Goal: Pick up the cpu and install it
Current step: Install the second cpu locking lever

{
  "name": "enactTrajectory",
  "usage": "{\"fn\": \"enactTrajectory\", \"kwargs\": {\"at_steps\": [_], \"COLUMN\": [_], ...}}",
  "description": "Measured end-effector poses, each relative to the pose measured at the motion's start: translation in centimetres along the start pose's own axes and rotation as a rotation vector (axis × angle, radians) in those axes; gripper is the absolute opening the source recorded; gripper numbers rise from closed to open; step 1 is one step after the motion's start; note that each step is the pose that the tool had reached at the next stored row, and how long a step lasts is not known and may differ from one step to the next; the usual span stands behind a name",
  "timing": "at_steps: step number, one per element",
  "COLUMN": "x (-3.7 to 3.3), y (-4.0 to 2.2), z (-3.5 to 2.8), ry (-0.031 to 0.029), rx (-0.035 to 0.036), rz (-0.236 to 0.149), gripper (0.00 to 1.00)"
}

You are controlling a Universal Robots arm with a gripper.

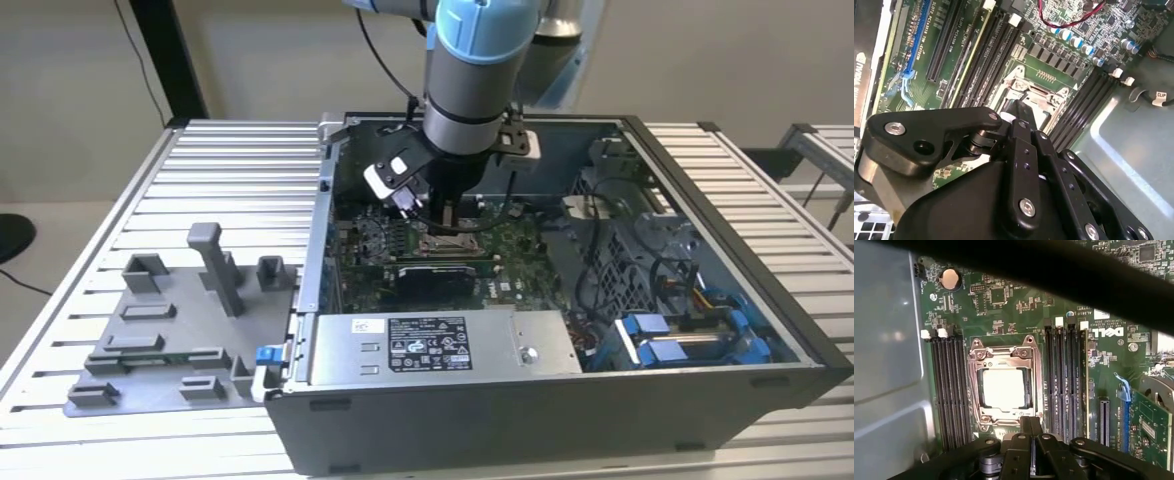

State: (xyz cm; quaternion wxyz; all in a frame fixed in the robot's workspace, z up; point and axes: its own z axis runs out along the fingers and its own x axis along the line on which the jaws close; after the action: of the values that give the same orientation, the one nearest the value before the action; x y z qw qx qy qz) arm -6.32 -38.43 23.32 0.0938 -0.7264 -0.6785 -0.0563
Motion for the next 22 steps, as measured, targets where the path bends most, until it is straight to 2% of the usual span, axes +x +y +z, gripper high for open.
{"fn": "enactTrajectory", "kwargs": {"at_steps": [9,15,22], "x": [0.0,0.0,-0.15], "y": [-0.05,-0.05,-0.15], "z": [0.02,0.02,0.58], "ry": [0.0002,-0.0003,-0.0001], "rx": [-0.0001,0.0057,0.006], "rz": [0.0,0.002,0.001], "gripper": [0.0,0.0,0.0]}}
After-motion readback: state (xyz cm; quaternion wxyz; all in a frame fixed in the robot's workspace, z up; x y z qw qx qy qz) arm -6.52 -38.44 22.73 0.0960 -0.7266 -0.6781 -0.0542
